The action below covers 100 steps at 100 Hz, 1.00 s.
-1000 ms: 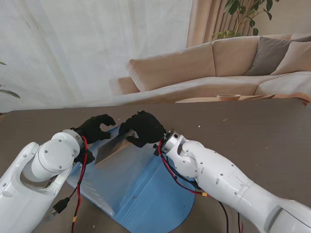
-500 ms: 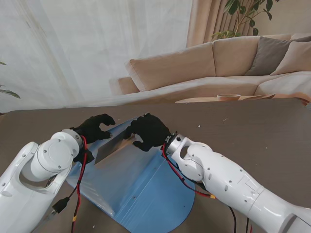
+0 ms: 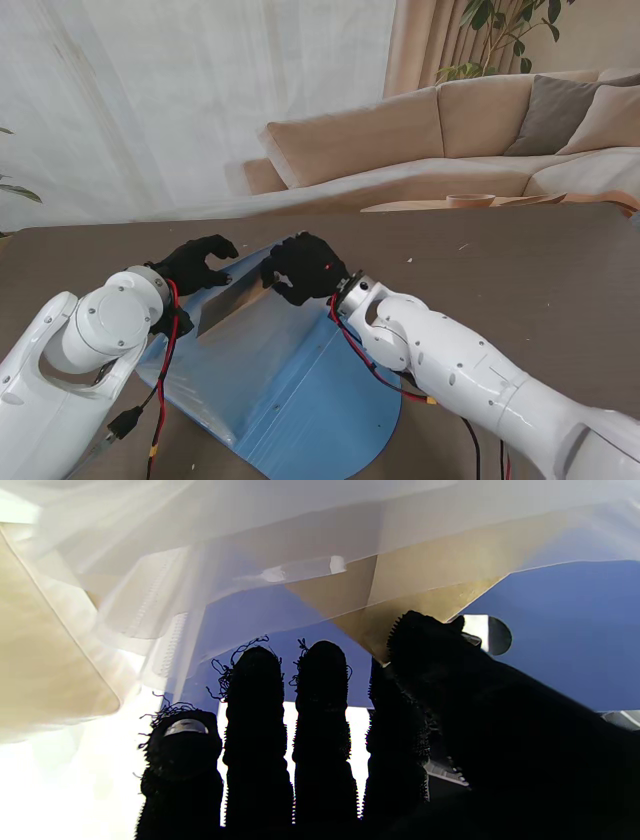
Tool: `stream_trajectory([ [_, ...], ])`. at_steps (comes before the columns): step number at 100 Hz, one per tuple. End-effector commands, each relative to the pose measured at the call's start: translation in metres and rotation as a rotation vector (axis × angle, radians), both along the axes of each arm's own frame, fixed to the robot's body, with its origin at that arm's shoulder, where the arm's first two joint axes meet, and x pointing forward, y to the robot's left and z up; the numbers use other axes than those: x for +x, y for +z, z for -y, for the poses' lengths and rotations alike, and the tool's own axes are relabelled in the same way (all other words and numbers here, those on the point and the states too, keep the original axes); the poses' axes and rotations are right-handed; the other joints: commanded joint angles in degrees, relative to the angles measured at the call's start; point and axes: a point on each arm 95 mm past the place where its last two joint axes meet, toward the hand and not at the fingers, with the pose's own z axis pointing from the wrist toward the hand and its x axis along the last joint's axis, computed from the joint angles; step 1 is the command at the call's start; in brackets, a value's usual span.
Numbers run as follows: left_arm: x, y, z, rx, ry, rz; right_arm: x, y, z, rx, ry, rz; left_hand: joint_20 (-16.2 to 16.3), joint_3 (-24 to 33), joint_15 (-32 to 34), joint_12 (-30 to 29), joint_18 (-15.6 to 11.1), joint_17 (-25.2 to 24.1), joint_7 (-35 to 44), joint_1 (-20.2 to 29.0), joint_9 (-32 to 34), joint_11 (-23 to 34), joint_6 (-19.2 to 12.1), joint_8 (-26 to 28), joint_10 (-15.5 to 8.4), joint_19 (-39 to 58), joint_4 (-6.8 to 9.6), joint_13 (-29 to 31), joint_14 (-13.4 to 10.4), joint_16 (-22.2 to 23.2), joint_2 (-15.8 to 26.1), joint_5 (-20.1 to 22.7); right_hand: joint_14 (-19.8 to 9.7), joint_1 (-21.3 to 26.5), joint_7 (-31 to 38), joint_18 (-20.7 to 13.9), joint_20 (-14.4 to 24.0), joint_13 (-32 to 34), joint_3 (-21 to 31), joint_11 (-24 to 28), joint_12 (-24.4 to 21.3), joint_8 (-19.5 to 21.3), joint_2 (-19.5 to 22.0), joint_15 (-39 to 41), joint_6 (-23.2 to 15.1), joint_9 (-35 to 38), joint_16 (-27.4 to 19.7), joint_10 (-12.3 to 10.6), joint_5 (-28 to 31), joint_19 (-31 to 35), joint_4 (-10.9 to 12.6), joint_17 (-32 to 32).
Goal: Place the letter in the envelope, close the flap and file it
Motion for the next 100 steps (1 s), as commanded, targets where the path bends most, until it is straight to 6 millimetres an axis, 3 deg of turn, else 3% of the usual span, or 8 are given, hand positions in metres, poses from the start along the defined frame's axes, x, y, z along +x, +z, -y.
stream_trajectory([
  [1,-0.002,0.006,0.007,-0.021,-0.025,0.002,0.000,0.003,-0.010,-0.016,0.023,-0.002,-0.1,0.7,4.3,-0.1,-0.1,-0.6,1.0,5.0,-1.3,-1.0,0.4,0.5,0.3,0.4,-0.79,2.7,-4.6,1.6,2.7,-1.9,-1.1,1.6,1.2,-0.3,1.1,1.0,0.7,1.5,0.7,1.2,0.6,1.9,0.5,1.7,1.4,0.8,2.3,3.2,0.0,0.6],
  [42,-0.006,0.008,0.016,-0.089,-0.057,0.004,0.005,0.001,-0.033,-0.054,0.074,-0.009,-0.1,0.7,4.2,-0.1,-0.1,-0.6,1.2,5.2,-1.3,-1.0,0.3,0.6,0.3,0.4,-0.94,2.7,-4.7,1.7,2.6,-1.9,-0.9,1.5,0.0,-0.3,1.5,1.7,1.0,1.9,0.4,2.0,0.0,2.8,1.5,2.3,1.7,1.5,3.1,4.0,0.1,1.4],
  [53,-0.004,0.007,0.013,-0.083,-0.050,0.013,0.004,0.002,-0.032,-0.052,0.066,-0.013,-0.1,0.8,4.1,-0.1,-0.2,-0.5,1.3,5.2,-1.3,-1.0,0.3,0.6,0.2,0.4,-0.97,2.7,-4.9,1.6,2.4,-1.8,-1.1,1.2,-1.9,-0.5,1.4,1.7,0.3,1.2,-0.2,-0.3,-0.6,2.6,1.7,2.2,1.6,0.7,2.7,3.9,-0.4,1.5],
  [64,-0.002,0.005,0.010,-0.066,-0.038,0.029,0.000,0.007,-0.030,-0.048,0.056,-0.018,-0.1,0.8,4.1,0.0,-0.2,-0.5,1.4,5.2,-1.3,-1.0,0.3,0.6,0.1,0.4,-1.00,2.7,-4.9,1.7,2.5,-1.8,-1.9,-2.6,-8.6,-1.4,1.2,0.1,-1.0,0.2,0.3,-4.9,-2.5,1.4,1.4,-0.7,1.5,-1.3,-5.7,3.2,-0.5,0.3],
  [68,-0.001,0.004,0.009,-0.060,-0.033,0.035,-0.002,0.010,-0.028,-0.049,0.050,-0.017,-0.1,0.8,4.1,0.0,-0.2,-0.5,1.4,5.2,-1.4,-1.0,0.3,0.6,0.1,0.4,-1.01,2.7,-4.9,1.7,2.4,-1.8,-2.1,-4.5,-13.5,-1.6,1.2,-0.3,-1.2,-0.2,0.8,-3.6,-1.3,1.1,1.9,-1.6,1.8,-1.8,-7.0,3.1,0.4,0.0],
  [77,0.002,0.002,0.006,-0.045,-0.024,0.048,-0.007,0.016,-0.024,-0.049,0.031,-0.017,-0.2,0.8,4.0,0.0,-0.4,-0.5,1.4,5.3,-1.4,-1.0,0.3,0.6,0.1,0.2,-1.06,2.4,-4.9,1.7,2.3,-1.8,-2.2,-9.2,-22.7,-1.9,1.3,-1.2,-3.2,-0.4,0.3,1.1,1.4,0.9,3.5,-3.7,2.1,-2.6,-10.5,2.8,5.2,-0.6],
  [100,0.007,-0.001,0.000,-0.009,-0.001,0.095,-0.019,0.033,-0.008,0.001,-0.039,-0.015,-0.3,0.9,4.0,0.1,-0.5,-0.6,1.6,5.3,-1.4,-0.9,0.2,0.6,0.2,0.1,-1.13,2.5,-4.8,1.9,2.1,-1.6,-2.5,-12.9,-28.7,-2.5,1.5,-2.5,-11.8,-0.6,0.1,-2.3,3.5,0.4,5.3,-6.4,2.4,-3.3,-18.1,2.4,4.0,-1.4],
])
